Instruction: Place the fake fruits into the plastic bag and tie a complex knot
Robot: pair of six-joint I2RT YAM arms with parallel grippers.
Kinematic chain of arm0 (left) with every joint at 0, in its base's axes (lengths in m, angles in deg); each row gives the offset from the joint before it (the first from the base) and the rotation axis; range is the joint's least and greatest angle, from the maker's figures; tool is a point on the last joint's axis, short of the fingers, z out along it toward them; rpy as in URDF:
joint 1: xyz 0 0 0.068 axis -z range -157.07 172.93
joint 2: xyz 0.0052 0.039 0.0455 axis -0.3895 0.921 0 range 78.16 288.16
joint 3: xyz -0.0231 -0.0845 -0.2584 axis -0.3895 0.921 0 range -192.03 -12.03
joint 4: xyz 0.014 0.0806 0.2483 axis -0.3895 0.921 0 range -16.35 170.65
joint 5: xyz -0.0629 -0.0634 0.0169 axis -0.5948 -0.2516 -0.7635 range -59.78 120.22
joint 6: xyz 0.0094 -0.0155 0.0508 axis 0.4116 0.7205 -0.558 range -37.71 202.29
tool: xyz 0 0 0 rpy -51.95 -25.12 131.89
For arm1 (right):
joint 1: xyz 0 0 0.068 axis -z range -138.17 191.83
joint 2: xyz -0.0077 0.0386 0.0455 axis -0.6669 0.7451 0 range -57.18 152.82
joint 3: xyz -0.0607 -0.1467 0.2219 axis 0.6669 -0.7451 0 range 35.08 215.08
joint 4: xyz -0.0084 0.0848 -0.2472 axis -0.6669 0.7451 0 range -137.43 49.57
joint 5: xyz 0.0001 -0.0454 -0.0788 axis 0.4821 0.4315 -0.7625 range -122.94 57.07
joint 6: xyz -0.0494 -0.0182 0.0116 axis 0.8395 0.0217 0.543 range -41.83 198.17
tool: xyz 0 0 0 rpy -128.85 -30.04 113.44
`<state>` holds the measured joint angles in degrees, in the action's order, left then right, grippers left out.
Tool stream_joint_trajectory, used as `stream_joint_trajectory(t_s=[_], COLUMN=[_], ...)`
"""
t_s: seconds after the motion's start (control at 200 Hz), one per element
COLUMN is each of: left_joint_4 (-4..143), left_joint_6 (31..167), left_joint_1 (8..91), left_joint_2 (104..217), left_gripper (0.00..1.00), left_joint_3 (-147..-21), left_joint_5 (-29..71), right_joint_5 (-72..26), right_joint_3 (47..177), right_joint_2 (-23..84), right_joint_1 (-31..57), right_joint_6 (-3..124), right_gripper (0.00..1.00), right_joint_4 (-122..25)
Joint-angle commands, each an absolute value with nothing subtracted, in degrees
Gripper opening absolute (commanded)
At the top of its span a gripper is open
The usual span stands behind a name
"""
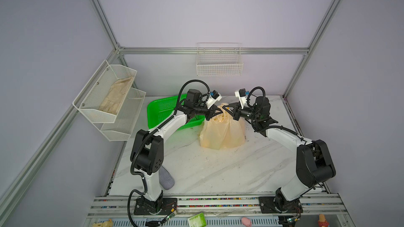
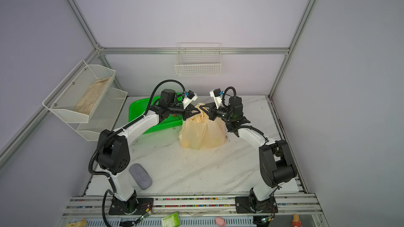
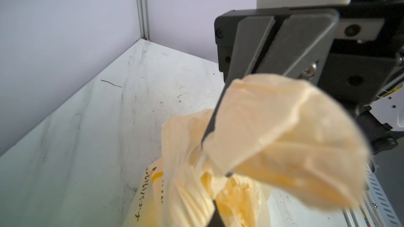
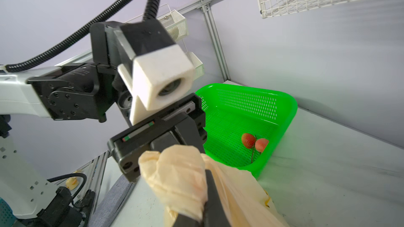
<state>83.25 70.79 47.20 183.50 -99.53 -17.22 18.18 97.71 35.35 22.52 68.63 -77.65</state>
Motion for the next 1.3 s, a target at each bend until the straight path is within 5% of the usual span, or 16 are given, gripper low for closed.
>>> stream_joint_trajectory(t_s=[0.0,0.245,0.87,1.015,1.295], left_joint_4=[73.83,72.59,79.61,80.30,81.20], left_joint_6=[71.66,70.42,65.52,65.27,65.08], left_joint_1=[47.54,47.60,47.62,47.60,47.54], left_joint_2=[177.74,177.44,180.42,180.88,180.82], left_gripper=[0.00,0.00,0.00,0.00,0.00], left_joint_3=[-96.28,-94.91,-97.80,-98.51,-98.88], left_joint_5=[-16.17,-17.68,-23.04,-22.80,-20.97], right_joint_5=[17.03,15.35,22.16,23.27,22.86], right_joint_3=[98.83,96.88,107.09,109.28,109.83], right_joint_2=[33.22,28.69,38.08,40.56,41.61], right_joint_1=[22.28,22.71,23.36,23.35,23.33], right_joint_6=[75.40,84.86,100.63,102.08,100.79], right_gripper=[0.23,0.52,0.56,0.47,0.06], right_joint_4=[-70.81,-66.79,-55.56,-53.15,-52.71])
